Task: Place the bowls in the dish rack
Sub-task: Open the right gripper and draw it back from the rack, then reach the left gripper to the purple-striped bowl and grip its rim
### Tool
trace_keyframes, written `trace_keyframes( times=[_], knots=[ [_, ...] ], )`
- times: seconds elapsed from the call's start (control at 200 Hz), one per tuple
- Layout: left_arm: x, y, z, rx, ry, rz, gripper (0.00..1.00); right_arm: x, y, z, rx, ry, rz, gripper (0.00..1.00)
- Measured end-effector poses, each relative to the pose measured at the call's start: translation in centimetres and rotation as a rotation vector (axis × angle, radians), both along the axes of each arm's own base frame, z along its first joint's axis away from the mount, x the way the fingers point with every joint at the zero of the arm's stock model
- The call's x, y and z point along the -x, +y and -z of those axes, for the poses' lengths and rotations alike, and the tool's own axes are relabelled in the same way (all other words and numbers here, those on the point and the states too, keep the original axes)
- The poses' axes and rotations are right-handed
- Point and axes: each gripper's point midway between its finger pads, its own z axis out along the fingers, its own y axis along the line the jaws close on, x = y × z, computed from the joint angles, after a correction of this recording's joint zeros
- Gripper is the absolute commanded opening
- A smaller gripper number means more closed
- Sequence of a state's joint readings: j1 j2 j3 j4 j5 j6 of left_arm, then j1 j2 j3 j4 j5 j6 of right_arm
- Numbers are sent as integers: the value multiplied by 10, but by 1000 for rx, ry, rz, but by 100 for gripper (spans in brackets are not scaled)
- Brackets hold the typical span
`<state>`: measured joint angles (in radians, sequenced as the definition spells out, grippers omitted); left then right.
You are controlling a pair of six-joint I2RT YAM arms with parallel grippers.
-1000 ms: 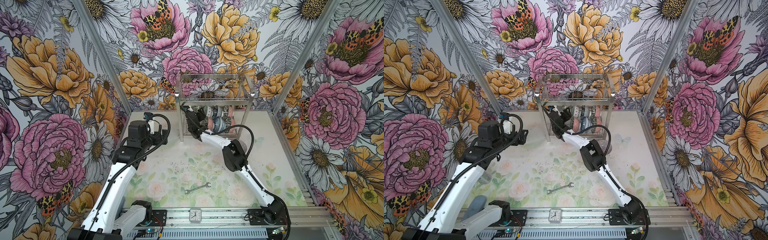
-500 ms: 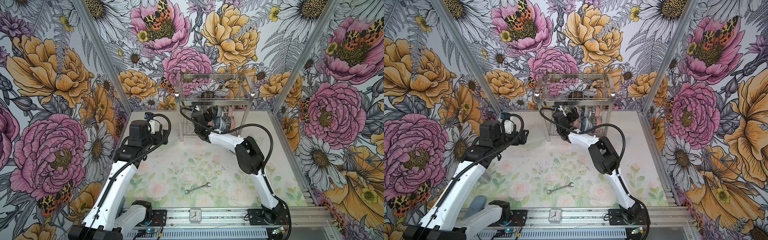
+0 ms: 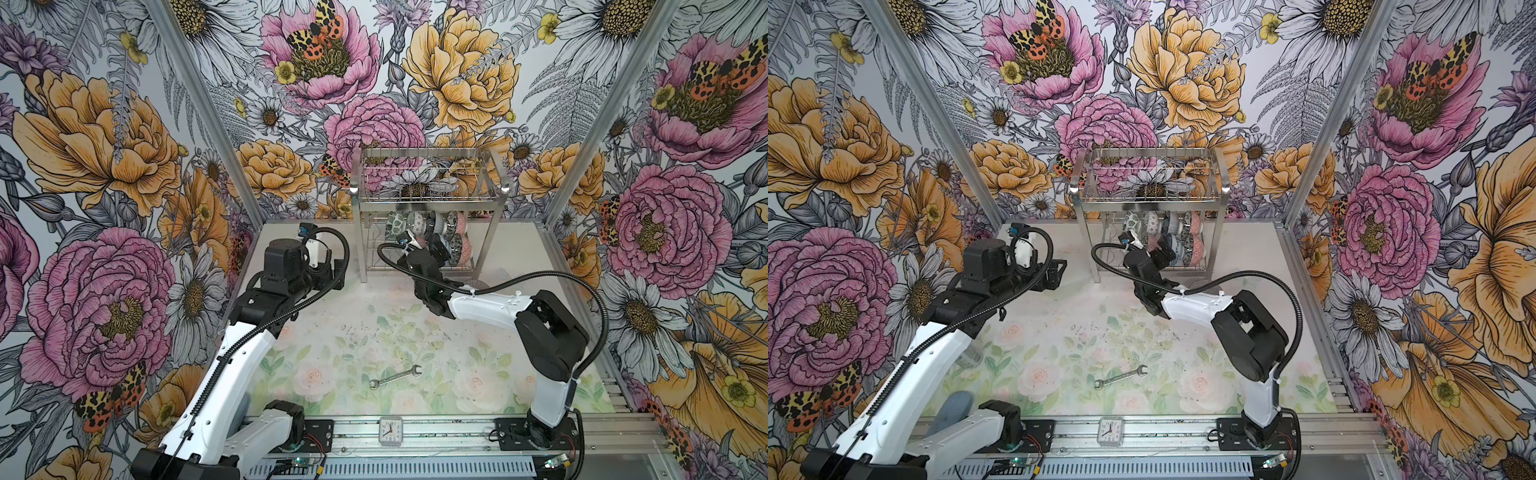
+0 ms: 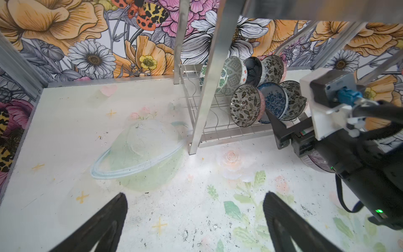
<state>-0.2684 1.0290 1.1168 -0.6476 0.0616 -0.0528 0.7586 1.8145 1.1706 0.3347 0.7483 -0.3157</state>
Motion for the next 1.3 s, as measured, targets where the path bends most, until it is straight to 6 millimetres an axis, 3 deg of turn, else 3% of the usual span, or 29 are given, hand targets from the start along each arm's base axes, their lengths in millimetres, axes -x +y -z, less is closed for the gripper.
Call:
trace_keyframes(
  times=[0.165, 0.285, 0.475, 0.63, 0.831, 0.956, 1.116, 1.301],
  knots=[
    [12, -28, 4, -10, 16, 66, 98, 52, -18, -45, -141, -18, -95, 100],
    [24, -51, 6, -2, 25, 101, 99, 93, -46, -80, -265, -23, -139, 100],
    [44, -93, 26, 9, 65, 157, 99, 146, -99, -100, -350, 3, -128, 100],
    [38, -127, 56, 14, 131, 167, 99, 172, -139, -110, -410, 12, -93, 100],
    [26, -178, 103, -1, 231, 192, 99, 185, -167, -99, -449, 70, -39, 100],
    [13, -215, 117, 4, 259, 218, 99, 186, -171, -85, -452, 125, -14, 100],
    [-9, -253, 130, 43, 289, 227, 99, 178, -178, -68, -451, 174, 47, 100],
    [-32, -291, 167, 60, 364, 246, 99, 166, -191, -49, -475, 218, 115, 100]
  ],
)
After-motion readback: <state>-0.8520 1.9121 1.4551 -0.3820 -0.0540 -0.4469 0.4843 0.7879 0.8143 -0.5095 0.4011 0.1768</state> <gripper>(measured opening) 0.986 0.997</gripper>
